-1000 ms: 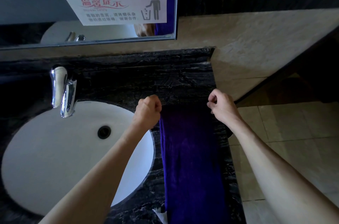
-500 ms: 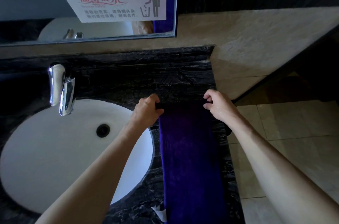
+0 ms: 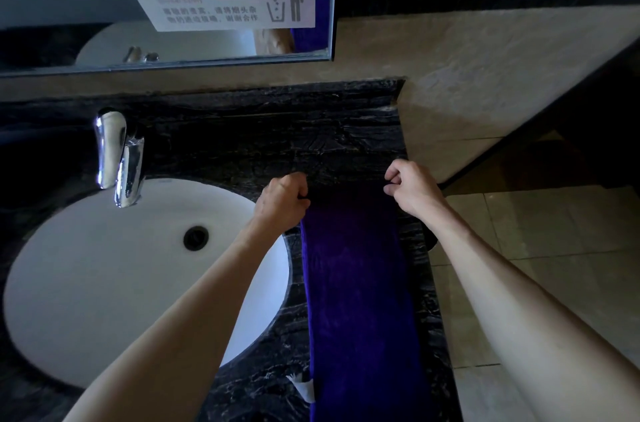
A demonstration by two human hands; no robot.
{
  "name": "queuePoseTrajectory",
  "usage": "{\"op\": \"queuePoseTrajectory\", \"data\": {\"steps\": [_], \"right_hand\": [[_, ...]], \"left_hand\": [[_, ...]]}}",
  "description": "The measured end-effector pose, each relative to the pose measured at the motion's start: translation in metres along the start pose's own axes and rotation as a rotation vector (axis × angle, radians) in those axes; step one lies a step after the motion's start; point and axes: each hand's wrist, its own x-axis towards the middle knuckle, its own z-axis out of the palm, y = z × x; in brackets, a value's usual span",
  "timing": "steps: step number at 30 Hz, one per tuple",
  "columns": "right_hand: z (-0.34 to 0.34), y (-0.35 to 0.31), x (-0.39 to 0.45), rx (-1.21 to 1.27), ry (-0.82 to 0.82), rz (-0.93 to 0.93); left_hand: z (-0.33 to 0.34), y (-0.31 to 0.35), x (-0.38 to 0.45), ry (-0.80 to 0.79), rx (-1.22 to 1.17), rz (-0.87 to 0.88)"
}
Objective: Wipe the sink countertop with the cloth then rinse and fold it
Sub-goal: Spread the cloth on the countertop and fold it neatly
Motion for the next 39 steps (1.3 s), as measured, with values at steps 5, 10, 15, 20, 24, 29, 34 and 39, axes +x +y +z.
{"op": "queuePoseTrajectory", "data": {"steps": [5, 10, 15, 20, 24, 29, 34, 39], "right_hand": [[-0.002, 0.002, -0.004, 0.054, 0.013, 0.012], [-0.008, -0.001, -0.013, 0.080, 0.037, -0.017], [-0.014, -0.007, -0.022, 0.081, 0.093, -0.063], [-0.015, -0.009, -0.024, 0.088, 0.132, -0.084], [-0.011, -0.009, -0.021, 0.124, 0.132, -0.059], [-0.010, -0.010, -0.012, 0.193, 0.089, -0.042], [-0.014, -0.010, -0.014, 0.213, 0.054, -0.083], [-0.032, -0.004, -0.038, 0.371, 0.045, -0.144]], "left_hand": [[-0.001, -0.006, 0.001, 0.002, -0.062, -0.041], [-0.005, 0.003, -0.001, -0.018, -0.031, -0.060], [-0.011, 0.014, -0.003, -0.001, 0.045, -0.049], [-0.008, 0.014, -0.009, 0.054, 0.063, -0.030], [-0.002, 0.013, -0.011, 0.103, -0.049, -0.048], [-0.006, 0.009, -0.009, 0.166, -0.401, -0.090], [-0.012, 0.005, -0.011, 0.188, -0.613, -0.075], [-0.023, 0.001, -0.031, 0.186, -0.671, -0.022]]}}
